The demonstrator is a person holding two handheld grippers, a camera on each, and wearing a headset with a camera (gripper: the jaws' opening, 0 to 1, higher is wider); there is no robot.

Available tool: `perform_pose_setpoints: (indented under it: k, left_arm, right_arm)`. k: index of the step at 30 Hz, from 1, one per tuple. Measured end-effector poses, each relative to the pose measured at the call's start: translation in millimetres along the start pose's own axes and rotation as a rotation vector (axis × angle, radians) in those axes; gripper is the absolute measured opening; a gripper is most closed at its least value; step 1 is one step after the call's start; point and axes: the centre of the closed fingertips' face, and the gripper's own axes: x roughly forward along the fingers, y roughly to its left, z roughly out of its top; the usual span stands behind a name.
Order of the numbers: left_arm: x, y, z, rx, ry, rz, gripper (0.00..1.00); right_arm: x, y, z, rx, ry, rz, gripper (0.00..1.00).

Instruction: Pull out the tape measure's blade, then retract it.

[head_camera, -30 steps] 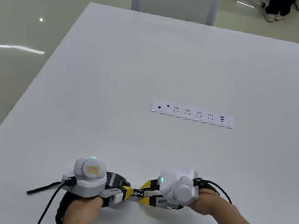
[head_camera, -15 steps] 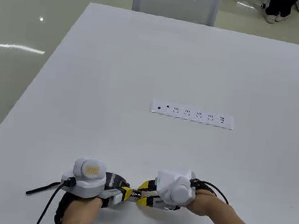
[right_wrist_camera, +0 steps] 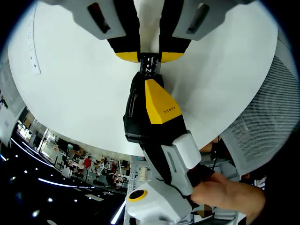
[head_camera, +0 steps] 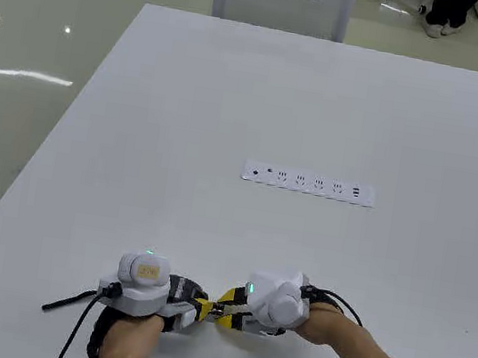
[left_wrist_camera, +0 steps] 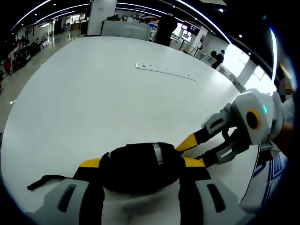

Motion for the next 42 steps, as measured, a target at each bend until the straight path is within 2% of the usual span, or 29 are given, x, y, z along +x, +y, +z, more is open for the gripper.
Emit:
perform_pose_setpoints:
  k: [23, 33, 37, 42]
  left_arm:
    - [8.6, 7.3, -2.8, -0.001, 0.002, -0.004, 0.6]
    - [5.7, 5.8, -3.3, 0.003, 0.003, -0.003, 0.6]
    - [3.4, -0.5, -3.7, 0.003, 0.004, -0.002, 0.6]
    - [0.2, 4.9, -3.9, 0.003, 0.004, -0.001, 0.6]
  right_arm:
    - [5.4, -1.3, 4.0, -0.011, 0.0, -0.001, 0.14]
    - [7.7, -1.8, 5.2, -0.014, 0.0, -0.003, 0.14]
    - [8.5, -2.0, 6.2, -0.017, 0.001, -0.006, 0.14]
    - [9.8, -2.0, 7.0, -0.018, 0.002, -0.007, 0.14]
